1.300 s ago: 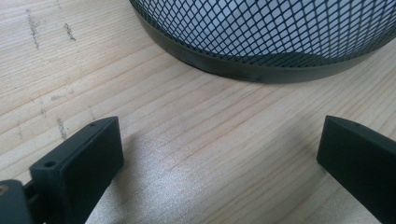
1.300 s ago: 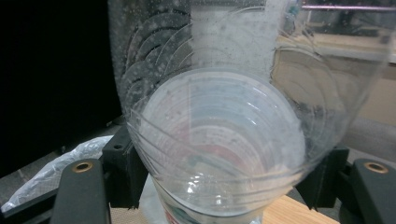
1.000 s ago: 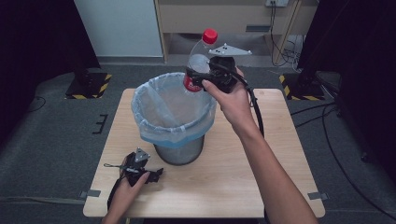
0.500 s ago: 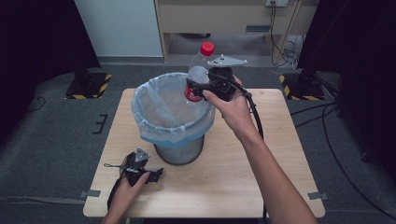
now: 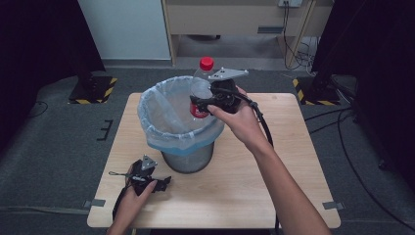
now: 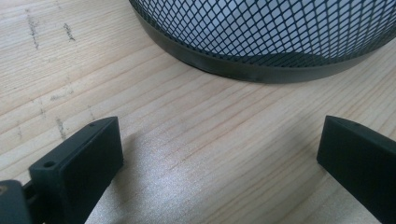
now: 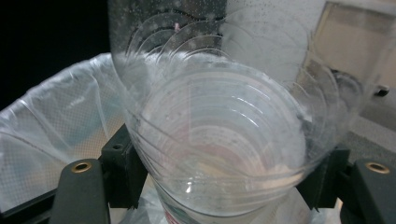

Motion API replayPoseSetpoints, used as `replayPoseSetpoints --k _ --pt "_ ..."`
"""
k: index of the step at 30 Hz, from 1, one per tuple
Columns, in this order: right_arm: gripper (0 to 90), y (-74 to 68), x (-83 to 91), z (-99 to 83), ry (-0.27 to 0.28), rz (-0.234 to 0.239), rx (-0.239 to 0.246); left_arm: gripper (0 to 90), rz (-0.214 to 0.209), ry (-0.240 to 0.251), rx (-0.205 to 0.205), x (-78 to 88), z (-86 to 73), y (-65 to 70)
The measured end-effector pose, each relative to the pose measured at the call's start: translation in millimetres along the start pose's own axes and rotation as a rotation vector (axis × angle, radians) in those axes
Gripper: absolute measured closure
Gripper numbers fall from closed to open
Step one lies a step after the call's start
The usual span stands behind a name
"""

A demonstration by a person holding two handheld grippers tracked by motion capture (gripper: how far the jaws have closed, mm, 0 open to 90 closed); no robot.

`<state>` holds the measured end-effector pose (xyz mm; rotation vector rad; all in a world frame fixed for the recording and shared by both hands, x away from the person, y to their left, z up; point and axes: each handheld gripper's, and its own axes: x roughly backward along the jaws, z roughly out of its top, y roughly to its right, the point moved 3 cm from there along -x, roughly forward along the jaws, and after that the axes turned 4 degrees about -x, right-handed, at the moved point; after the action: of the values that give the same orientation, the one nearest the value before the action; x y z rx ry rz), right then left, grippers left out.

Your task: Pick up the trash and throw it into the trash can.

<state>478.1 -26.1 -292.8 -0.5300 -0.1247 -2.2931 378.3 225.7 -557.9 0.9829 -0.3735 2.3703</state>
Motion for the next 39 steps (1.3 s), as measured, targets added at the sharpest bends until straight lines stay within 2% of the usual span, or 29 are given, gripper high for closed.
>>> replayPoseSetpoints --k 16,17,18,19,22,25,27,28,29,30,32,34,35,38,39 --pt "28.6 7.2 -6.4 -16.7 -0.041 -0.007 -0.029 0.0 0.001 0.001 0.000 -0.1 0.0 0.0" --pt "21.0 8.4 -5.2 -17.4 -0.040 0.001 -0.041 0.0 0.001 0.001 0.000 -0.1 0.0 0.0" --pt "21.0 8.4 -5.2 -17.4 -0.040 0.001 -0.041 0.0 0.001 0.001 0.000 -0.1 0.0 0.0" --pt "14.5 9.5 -0.5 -16.1 -0.035 0.009 -0.051 0.0 0.001 0.001 0.000 -0.1 0.0 0.0" --pt "9.4 14.6 13.9 -12.8 0.008 -0.002 -0.062 0.0 0.001 0.002 0.001 -0.1 0.0 0.1" --pt "7.0 26.0 35.8 -9.5 0.065 -0.015 -0.093 0.0 0.001 0.001 0.001 -0.1 0.0 0.1" --pt "7.0 29.2 40.6 -9.3 0.076 -0.021 -0.096 0.0 0.001 0.001 0.001 -0.1 0.0 0.1" --pt "7.0 39.2 52.4 -10.1 0.100 -0.034 -0.111 0.0 0.001 0.001 0.001 -0.1 0.1 0.1" --pt "7.1 43.9 55.9 -11.8 0.103 -0.045 -0.116 0.0 0.001 0.002 0.002 -0.2 0.1 0.2" --pt "7.1 43.9 55.9 -11.8 0.103 -0.045 -0.116 0.0 0.001 0.002 0.002 -0.2 0.1 0.2" --pt "7.1 58.3 60.4 -19.8 0.093 -0.078 -0.138 0.0 0.002 0.002 0.002 -0.2 0.1 0.2" --pt "7.1 61.7 60.7 -22.1 0.089 -0.085 -0.145 0.0 0.002 0.001 0.003 -0.2 0.1 0.3" --pt "7.1 70.6 60.5 -28.4 0.080 -0.102 -0.159 0.0 0.002 0.001 0.003 -0.1 0.1 0.3" --pt "7.1 76.4 60.1 -32.9 0.077 -0.114 -0.164 0.0 0.002 0.001 0.003 -0.1 0.1 0.3" --pt "7.1 83.1 59.8 -38.1 0.073 -0.130 -0.177 0.0 0.001 0.000 0.001 -0.1 0.1 0.2"
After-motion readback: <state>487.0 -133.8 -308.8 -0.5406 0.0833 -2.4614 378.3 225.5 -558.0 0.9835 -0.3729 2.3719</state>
